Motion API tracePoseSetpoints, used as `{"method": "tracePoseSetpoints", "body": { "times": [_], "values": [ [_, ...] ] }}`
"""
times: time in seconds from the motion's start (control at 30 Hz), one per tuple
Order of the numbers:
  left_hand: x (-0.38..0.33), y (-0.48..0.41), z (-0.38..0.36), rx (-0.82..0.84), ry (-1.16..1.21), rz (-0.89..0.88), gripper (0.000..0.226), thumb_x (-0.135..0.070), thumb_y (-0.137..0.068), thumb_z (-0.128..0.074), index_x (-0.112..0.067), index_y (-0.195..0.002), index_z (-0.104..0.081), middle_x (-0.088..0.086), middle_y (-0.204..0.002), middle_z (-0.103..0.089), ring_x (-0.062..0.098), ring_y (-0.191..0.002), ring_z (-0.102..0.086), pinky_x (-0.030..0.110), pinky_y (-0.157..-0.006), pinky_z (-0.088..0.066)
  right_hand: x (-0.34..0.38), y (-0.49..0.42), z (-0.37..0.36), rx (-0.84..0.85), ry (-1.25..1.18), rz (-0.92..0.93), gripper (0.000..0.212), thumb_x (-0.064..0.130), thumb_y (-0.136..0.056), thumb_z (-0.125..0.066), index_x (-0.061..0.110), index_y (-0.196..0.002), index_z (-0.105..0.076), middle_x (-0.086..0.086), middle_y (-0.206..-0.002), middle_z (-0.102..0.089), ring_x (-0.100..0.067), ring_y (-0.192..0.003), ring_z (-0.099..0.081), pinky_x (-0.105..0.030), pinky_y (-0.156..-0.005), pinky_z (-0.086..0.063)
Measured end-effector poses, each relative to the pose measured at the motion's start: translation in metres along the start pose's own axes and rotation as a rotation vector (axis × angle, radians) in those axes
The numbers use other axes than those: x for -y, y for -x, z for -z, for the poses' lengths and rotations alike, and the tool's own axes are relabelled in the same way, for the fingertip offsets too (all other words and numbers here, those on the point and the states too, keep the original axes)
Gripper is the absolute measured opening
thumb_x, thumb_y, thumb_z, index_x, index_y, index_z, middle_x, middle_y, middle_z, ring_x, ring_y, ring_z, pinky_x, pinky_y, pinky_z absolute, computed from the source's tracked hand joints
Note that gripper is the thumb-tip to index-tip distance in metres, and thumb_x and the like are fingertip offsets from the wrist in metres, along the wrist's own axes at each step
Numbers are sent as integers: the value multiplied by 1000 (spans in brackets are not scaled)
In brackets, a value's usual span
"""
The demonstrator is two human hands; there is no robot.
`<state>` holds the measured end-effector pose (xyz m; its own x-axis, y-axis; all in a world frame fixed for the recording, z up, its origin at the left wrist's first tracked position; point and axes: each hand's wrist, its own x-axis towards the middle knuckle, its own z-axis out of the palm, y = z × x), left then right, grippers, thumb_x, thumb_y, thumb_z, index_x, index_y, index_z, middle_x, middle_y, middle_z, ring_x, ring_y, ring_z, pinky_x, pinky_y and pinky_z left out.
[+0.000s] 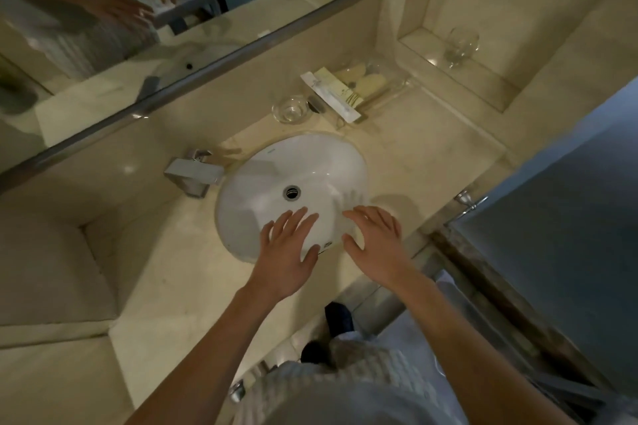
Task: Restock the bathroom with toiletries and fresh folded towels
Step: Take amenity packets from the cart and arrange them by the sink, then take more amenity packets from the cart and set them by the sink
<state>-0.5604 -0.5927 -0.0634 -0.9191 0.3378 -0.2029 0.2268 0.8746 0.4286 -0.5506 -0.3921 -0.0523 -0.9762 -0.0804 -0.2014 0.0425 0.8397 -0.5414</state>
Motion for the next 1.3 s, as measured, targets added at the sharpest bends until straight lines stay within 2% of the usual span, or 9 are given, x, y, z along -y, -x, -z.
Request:
{"method": "tracePoseSetpoints", "body": {
  "times": [0.17, 0.27, 0.37, 0.43, 0.6, 0.8, 0.9, 1.07, 1.3],
  "values": [
    [-21, 9, -2, 11, 33, -111, 55, -39, -101, -43, -32, -154, -28, -8, -164, -14, 18, -152, -4, 40, -121, 0, -10, 38, 1, -50, -40, -90, 46, 34, -98, -49, 27, -143, -44, 2, -150, -37, -20, -143, -21, -36, -117, -13],
    [-27, 20, -5, 41, 24, -192, 58, -45, -97, -34, -32, -153, -30, -9, -164, -14, 16, -152, -4, 38, -120, 3, -10, 67, -2, -79, -58, -148, 46, 38, -97, -48, 28, -142, -46, 3, -149, -38, -20, -143, -24, -37, -116, -14],
    [-35, 33, -11, 76, 0, -266, 61, -51, -94, -26, -31, -152, -31, -10, -164, -13, 14, -151, -3, 37, -120, 2, -9, 103, -4, -129, -60, -232, 60, 52, -88, -32, 28, -141, -48, 2, -148, -40, -23, -140, -29, -40, -115, -18],
    [-43, 39, -17, 93, -28, -331, 66, -54, -92, -20, -30, -151, -33, -9, -164, -16, 15, -151, -5, 40, -120, 0, -12, 126, -2, -159, -65, -285, 57, 48, -91, -37, 25, -141, -47, -1, -149, -40, -25, -140, -29, -38, -114, -17],
    [-75, 60, -34, 169, -50, -419, 63, -50, -93, -23, -30, -153, -30, -7, -163, -19, 15, -151, -9, 39, -120, -1, -23, 184, -6, -235, -45, -380, 47, 36, -98, -50, 24, -143, -45, 3, -151, -38, -19, -143, -25, -37, -117, -15],
    [-120, 87, -56, 216, -44, -584, 60, -48, -96, -33, -24, -150, -38, -3, -161, -27, 17, -150, -18, 36, -118, -3, -36, 252, 1, -334, -59, -462, 56, 49, -89, -35, 29, -140, -47, 7, -147, -42, -17, -143, -23, -39, -119, -15],
    [-144, 106, -65, 180, -92, -678, 56, -45, -96, -37, -22, -146, -47, 0, -159, -34, 23, -147, -28, 38, -117, -13, -47, 287, 6, -396, -63, -507, 62, 56, -87, -27, 30, -139, -50, 9, -146, -44, -18, -142, -27, -36, -118, -16],
    [-194, 139, -84, 221, -98, -756, 58, -50, -95, -32, -26, -147, -43, -2, -159, -34, 20, -148, -25, 49, -117, -26, -68, 358, 20, -531, -84, -572, 42, 35, -99, -51, 33, -140, -45, 11, -144, -41, -12, -140, -20, -22, -111, -2],
    [-281, 209, -132, 241, -77, -867, 54, -46, -94, -39, -26, -144, -46, -1, -154, -42, 20, -143, -35, 46, -111, -33, -103, 473, 27, -612, -81, -574, 55, 48, -90, -33, 22, -134, -54, 2, -135, -53, -17, -131, -36, -34, -110, -24]
  ]
}}
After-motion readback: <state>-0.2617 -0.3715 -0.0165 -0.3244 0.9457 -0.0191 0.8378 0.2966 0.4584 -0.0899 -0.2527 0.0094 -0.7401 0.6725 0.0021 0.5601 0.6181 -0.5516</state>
